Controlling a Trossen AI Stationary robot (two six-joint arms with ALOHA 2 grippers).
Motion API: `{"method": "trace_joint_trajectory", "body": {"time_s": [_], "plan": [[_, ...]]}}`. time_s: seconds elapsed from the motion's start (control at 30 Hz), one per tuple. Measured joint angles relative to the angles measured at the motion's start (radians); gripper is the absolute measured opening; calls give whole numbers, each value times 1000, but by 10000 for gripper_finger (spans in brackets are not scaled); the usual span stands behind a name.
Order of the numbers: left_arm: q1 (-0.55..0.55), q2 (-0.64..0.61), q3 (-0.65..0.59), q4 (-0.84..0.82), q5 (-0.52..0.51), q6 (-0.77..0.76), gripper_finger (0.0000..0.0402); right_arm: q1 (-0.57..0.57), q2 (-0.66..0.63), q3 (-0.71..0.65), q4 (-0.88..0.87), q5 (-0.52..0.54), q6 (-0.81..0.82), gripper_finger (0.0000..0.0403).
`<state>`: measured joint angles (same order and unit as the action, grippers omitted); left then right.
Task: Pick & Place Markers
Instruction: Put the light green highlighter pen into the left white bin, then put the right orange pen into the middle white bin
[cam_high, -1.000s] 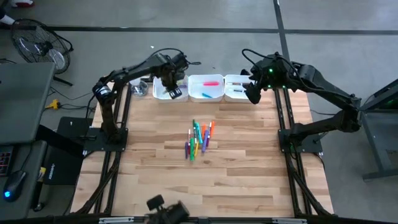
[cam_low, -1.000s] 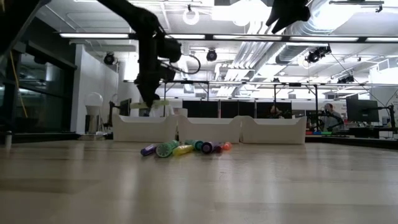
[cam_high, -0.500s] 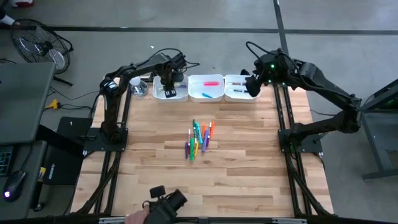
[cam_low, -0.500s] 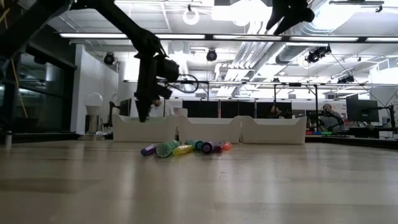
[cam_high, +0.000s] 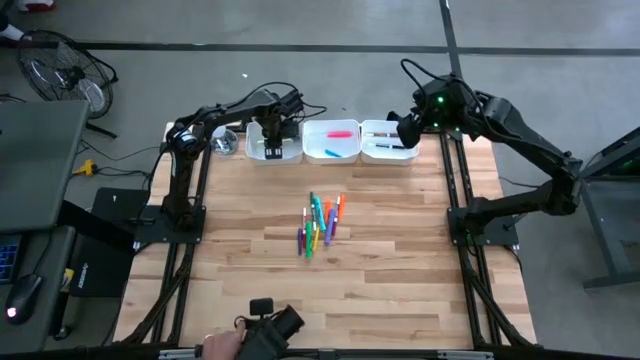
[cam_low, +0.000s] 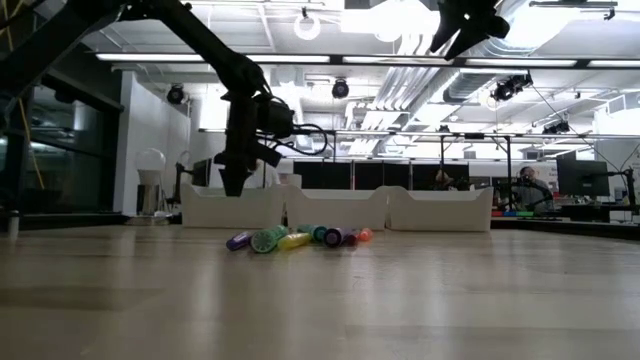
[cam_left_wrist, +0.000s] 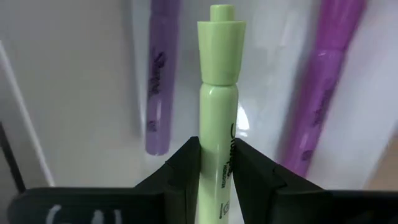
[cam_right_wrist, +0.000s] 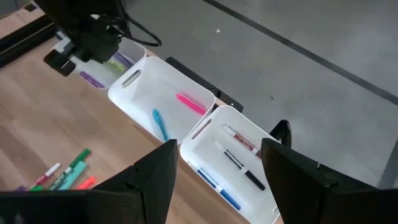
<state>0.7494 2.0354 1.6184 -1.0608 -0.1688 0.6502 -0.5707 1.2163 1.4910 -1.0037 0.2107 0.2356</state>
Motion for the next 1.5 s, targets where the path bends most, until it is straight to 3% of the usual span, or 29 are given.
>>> {"method": "trace_joint_trajectory", "body": {"time_s": [0.3,0.5,0.83,1.1,1.33,1.5], "plan": [[-3,0,0,-14,0,0,131,-6,0,0,0,20,-26,222],[-4,0,0,-68,0,-36,141,-7,0,0,-1,21,-41,222],[-20,0,127,-249,21,-344,142,-8,0,0,-1,-64,-214,222],[-57,-26,219,-340,80,-559,142,-8,15,0,-12,-136,-198,222],[-154,-160,152,-338,79,-722,143,0,61,-1,-42,-170,-213,222],[-258,-282,12,-277,49,-833,143,38,127,-1,-76,-177,-183,222]]}}
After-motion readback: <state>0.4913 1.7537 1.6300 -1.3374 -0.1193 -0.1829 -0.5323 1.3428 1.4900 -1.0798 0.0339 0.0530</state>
